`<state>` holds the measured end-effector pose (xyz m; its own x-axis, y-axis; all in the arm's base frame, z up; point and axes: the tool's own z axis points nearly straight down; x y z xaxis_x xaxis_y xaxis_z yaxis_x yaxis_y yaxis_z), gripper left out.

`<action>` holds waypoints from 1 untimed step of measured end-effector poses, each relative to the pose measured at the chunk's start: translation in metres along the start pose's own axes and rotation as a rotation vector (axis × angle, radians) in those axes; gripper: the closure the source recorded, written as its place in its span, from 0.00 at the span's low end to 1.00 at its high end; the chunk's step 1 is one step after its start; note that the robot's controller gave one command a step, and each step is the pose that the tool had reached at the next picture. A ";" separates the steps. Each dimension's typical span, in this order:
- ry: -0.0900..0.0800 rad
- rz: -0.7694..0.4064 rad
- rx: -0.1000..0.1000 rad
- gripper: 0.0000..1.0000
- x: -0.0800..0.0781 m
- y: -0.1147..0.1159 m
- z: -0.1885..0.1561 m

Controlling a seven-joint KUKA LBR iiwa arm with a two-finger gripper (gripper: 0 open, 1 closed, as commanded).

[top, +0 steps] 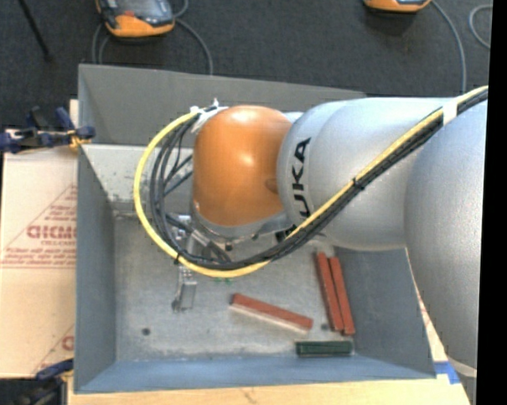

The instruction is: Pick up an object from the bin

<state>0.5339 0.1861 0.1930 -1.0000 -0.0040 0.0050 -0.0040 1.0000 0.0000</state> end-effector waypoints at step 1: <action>-0.008 0.004 -0.002 0.00 -0.002 -0.001 -0.005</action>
Offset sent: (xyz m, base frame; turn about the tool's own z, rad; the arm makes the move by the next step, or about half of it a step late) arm 0.0921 -0.0612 -0.0207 -0.0469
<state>0.5358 0.1852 0.1976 -1.0000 -0.0002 -0.0027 -0.0002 1.0000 0.0015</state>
